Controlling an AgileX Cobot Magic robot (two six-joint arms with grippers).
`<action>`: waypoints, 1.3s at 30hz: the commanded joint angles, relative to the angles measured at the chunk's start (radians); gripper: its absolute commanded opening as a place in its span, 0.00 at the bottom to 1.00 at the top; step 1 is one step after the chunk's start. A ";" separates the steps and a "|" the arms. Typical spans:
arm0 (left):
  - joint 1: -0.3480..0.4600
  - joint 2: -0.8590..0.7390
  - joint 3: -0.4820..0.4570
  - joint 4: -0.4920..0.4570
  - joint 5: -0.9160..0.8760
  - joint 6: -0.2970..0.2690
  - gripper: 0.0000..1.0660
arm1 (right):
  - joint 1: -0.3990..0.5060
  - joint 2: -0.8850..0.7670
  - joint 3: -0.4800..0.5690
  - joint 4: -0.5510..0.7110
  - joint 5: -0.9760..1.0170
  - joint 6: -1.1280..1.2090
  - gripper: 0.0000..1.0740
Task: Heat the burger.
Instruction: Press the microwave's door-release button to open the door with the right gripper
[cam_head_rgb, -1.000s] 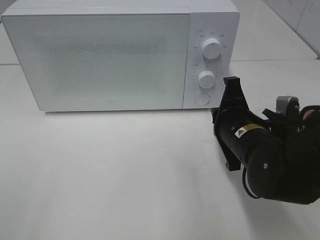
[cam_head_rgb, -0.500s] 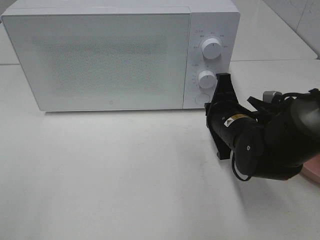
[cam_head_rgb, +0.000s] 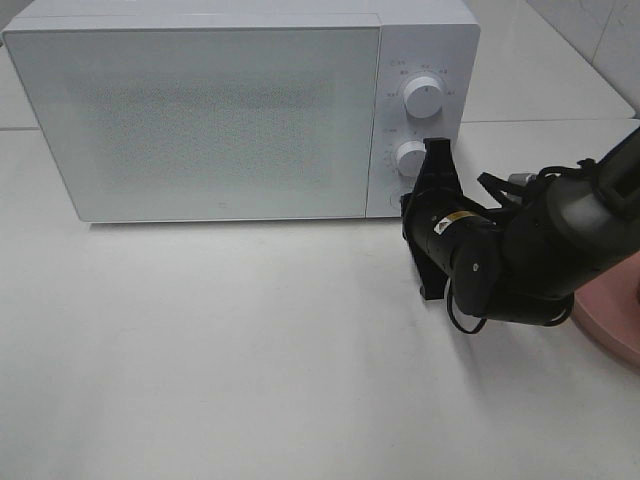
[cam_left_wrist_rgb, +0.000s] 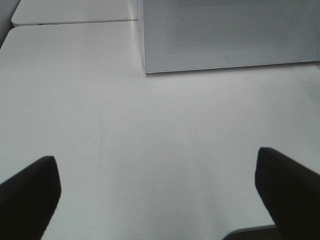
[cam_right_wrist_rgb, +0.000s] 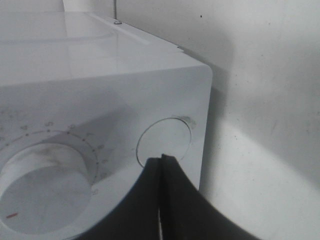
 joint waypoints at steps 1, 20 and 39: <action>0.001 -0.022 0.000 -0.004 -0.005 -0.008 0.92 | -0.013 0.010 -0.020 -0.018 0.007 0.006 0.00; 0.001 -0.022 0.000 -0.005 -0.005 -0.008 0.92 | -0.046 0.062 -0.082 -0.017 0.023 0.003 0.00; 0.001 -0.016 0.000 -0.006 -0.005 -0.008 0.92 | -0.046 0.083 -0.141 0.032 -0.049 0.000 0.00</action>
